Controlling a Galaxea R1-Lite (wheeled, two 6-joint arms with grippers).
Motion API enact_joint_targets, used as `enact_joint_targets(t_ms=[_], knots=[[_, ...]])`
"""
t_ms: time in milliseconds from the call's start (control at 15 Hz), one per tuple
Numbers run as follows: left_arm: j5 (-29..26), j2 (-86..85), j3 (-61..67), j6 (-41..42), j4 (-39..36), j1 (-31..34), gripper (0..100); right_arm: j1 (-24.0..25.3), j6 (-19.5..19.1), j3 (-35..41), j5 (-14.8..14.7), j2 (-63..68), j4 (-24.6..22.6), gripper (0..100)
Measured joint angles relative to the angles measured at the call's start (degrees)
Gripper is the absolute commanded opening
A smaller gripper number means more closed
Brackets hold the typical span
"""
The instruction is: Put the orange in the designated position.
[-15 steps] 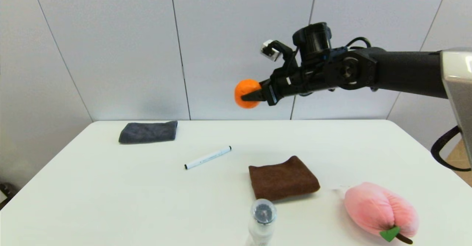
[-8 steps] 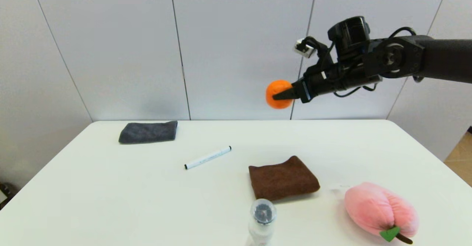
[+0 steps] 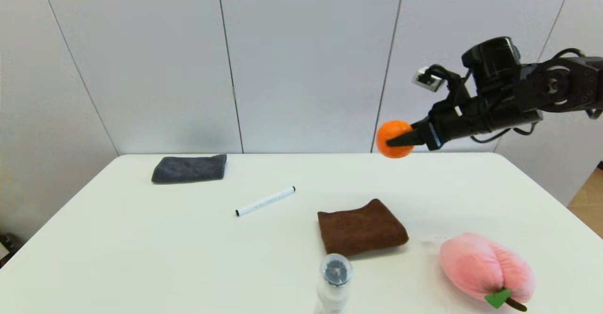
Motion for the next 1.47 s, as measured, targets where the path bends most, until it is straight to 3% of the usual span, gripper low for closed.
enact_joint_targets(t_ms=[200,467,933,1467], knots=[[-0.02,0.0,0.0,0.0,0.02,0.0,100,-3.27,-2.47,2.9,-0.02,-0.66,-0.09,0],[0.0,0.0,0.0,0.02,0.02,0.0,100,-5.58,-2.95,6.56,0.06,-0.88,-0.39,0],[0.0,0.0,0.0,0.0,0.02,0.0,100,-6.44,-7.33,12.59,0.09,-0.99,-0.48,0],[0.0,0.0,0.0,0.02,0.02,0.0,100,-7.07,-7.72,16.24,0.06,-1.16,-0.54,0]])
